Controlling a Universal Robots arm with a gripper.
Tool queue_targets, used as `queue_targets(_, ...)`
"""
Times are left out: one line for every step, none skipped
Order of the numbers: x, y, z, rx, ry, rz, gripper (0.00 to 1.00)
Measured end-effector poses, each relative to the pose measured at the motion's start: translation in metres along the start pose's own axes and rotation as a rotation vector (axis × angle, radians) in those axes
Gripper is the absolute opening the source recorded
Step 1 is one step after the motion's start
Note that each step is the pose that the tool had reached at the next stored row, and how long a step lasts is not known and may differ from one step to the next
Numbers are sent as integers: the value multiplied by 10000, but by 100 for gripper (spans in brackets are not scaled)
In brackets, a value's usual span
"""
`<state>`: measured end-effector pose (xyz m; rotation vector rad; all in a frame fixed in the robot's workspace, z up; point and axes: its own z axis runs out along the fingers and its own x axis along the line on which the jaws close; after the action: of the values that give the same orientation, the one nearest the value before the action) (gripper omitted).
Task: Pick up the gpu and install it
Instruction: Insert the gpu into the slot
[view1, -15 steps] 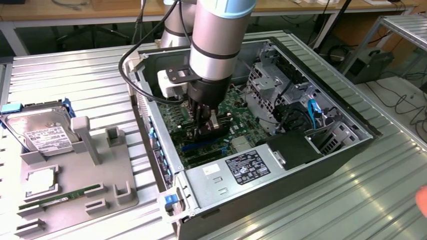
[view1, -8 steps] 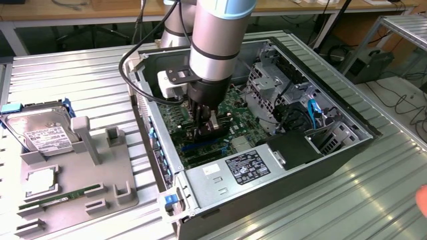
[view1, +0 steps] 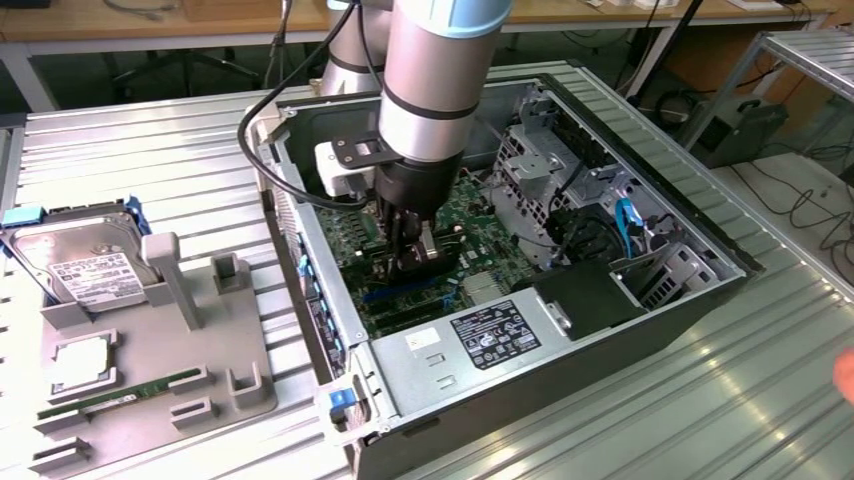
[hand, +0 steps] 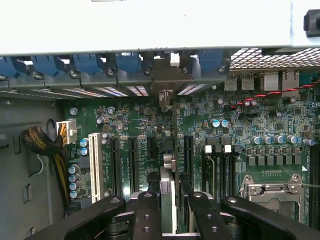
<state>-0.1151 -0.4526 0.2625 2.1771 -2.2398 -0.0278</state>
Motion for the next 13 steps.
queue_targets(0,0,-6,-2,4,0,27)
queue_targets(0,0,-12,-1,5,0,27)
queue_targets(0,0,-13,1,4,0,27)
queue_targets(0,0,-16,0,8,1,27)
queue_targets(0,0,-17,2,12,1,27)
queue_targets(0,1,-23,0,20,1,27)
queue_targets(0,1,-28,-1,21,1,27)
queue_targets(0,1,-31,1,18,1,27)
queue_targets(0,1,-32,2,17,1,27)
queue_targets(0,1,-32,2,15,1,27)
queue_targets(0,1,-33,3,19,1,27)
queue_targets(0,1,-34,1,31,1,27)
queue_targets(0,1,-34,1,53,3,27)
